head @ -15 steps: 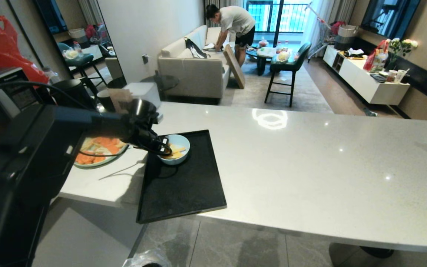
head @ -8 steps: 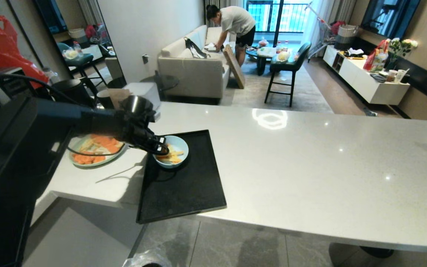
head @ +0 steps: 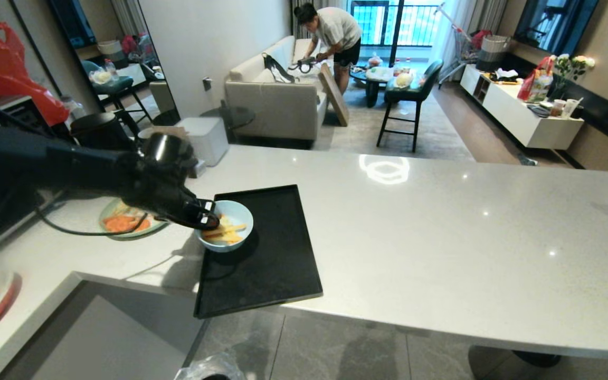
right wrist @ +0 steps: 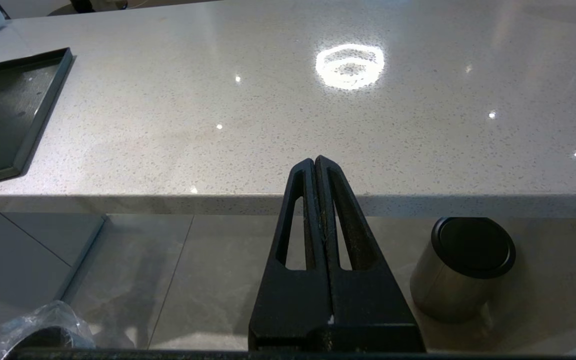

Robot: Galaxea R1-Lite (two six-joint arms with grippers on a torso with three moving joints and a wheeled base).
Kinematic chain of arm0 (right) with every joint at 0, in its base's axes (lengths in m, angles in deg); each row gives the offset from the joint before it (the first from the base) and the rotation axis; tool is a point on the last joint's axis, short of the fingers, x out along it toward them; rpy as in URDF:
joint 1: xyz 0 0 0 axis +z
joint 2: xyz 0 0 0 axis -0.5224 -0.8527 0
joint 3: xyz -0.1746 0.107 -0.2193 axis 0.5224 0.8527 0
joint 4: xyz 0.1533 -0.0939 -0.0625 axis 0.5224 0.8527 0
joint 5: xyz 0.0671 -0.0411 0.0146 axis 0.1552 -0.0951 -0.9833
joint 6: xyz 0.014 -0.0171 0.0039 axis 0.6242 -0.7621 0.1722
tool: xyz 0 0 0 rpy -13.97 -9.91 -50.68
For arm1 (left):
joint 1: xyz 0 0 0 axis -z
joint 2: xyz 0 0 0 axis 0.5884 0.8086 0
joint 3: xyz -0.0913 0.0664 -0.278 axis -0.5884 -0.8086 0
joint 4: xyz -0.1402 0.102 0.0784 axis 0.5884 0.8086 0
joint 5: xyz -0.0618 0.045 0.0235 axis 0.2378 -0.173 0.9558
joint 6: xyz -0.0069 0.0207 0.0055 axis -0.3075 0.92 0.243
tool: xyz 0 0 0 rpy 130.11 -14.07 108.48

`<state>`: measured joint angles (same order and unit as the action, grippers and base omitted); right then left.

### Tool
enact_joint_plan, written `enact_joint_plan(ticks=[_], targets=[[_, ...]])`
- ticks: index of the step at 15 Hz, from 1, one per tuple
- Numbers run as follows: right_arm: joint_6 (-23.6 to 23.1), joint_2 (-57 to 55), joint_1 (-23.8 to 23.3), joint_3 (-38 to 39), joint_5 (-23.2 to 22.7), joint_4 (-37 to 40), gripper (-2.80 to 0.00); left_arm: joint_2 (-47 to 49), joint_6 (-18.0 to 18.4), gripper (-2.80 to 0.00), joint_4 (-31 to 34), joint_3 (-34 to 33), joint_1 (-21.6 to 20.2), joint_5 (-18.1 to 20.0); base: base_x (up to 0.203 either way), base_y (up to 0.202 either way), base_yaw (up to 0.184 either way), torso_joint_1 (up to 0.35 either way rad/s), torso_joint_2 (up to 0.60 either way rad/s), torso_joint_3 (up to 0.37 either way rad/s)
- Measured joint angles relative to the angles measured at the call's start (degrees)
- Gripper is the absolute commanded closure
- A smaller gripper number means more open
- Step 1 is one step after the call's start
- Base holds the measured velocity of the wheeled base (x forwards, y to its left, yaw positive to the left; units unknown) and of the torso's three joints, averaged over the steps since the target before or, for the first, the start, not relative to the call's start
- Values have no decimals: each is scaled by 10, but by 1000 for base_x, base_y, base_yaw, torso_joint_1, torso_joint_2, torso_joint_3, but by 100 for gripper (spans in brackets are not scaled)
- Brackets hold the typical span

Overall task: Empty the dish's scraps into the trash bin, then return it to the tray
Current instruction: Pick up the bowl with leftover food, then move the bowl over the trash can

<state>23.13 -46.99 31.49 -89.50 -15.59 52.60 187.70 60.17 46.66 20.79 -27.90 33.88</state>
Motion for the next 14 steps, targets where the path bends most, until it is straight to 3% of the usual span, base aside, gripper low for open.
enact_joint_plan(ticks=[6, 14], targets=[[0, 0, 0, 0, 0, 0, 0, -151, -4, 0, 0, -162, -49, 5, 0, 0, 0, 0, 0, 0], [0, 0, 0, 0, 0, 0, 0, -383, -1, 0, -1, -374, -201, 51, 0, 0, 0, 0, 0, 0]])
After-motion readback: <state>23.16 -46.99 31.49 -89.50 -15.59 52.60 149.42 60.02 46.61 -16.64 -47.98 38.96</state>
